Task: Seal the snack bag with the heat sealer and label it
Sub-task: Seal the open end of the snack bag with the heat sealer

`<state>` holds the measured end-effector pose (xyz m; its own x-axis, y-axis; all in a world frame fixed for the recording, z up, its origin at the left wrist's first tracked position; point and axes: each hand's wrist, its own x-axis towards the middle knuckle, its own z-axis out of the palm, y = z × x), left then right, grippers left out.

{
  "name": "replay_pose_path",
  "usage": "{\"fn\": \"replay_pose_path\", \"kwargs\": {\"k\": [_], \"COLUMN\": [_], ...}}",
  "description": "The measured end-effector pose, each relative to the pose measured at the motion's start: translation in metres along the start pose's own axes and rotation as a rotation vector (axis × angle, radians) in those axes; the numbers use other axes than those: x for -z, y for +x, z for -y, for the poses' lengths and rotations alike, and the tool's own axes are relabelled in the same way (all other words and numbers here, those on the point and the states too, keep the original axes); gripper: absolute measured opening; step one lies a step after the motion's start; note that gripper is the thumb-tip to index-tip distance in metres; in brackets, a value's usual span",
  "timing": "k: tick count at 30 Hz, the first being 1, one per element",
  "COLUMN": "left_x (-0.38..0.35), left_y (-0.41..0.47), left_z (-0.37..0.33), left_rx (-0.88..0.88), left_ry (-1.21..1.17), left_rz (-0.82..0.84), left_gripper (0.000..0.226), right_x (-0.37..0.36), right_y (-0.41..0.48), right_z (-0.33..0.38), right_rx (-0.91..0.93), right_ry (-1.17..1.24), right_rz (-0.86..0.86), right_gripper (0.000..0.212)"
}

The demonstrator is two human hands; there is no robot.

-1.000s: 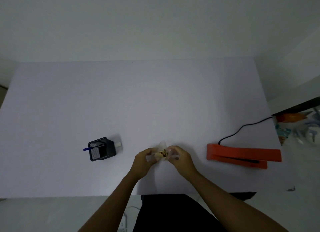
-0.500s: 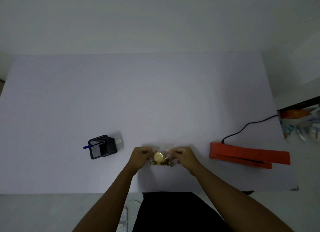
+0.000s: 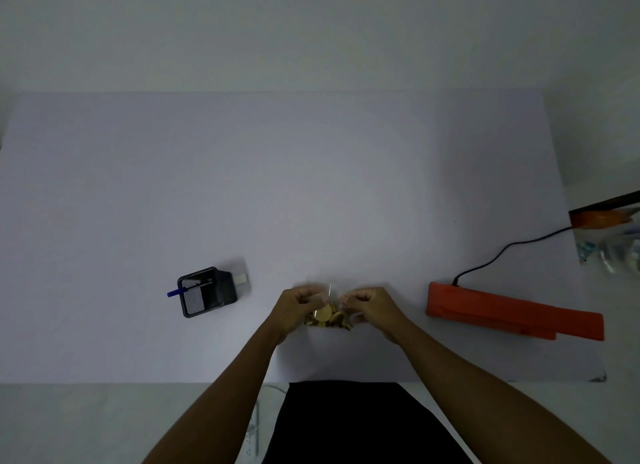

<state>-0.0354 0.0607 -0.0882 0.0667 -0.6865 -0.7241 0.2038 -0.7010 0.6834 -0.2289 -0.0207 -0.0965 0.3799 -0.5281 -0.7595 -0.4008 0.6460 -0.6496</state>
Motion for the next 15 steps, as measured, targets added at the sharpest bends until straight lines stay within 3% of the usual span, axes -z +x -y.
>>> {"fn": "replay_pose_path", "kwargs": {"k": [3,6,11,15], "left_x": [0.0,-0.001,-0.002,0.0], "left_y": [0.001,0.001,-0.004,-0.018], "left_z": [-0.001,-0.003,-0.004,-0.009], "left_rx": [-0.001,0.003,0.01,-0.016], "left_ry": [0.017,0.025,0.007,-0.054], "left_rz": [-0.009,-0.016,-0.012,0.001], "left_gripper": [0.015,0.014,0.011,0.018], "right_x": [0.0,-0.004,-0.005,-0.005], "right_y": [-0.001,-0.004,-0.009,-0.019], "right_z": [0.001,0.003,0.004,0.01], "right_rx": [0.008,0.009,0.028,0.046], "right_ry": [0.023,0.036,0.001,0.042], "right_rz": [0.006,0.032,0.006,0.019], "right_gripper": [0.018,0.034,0.015,0.021]}}
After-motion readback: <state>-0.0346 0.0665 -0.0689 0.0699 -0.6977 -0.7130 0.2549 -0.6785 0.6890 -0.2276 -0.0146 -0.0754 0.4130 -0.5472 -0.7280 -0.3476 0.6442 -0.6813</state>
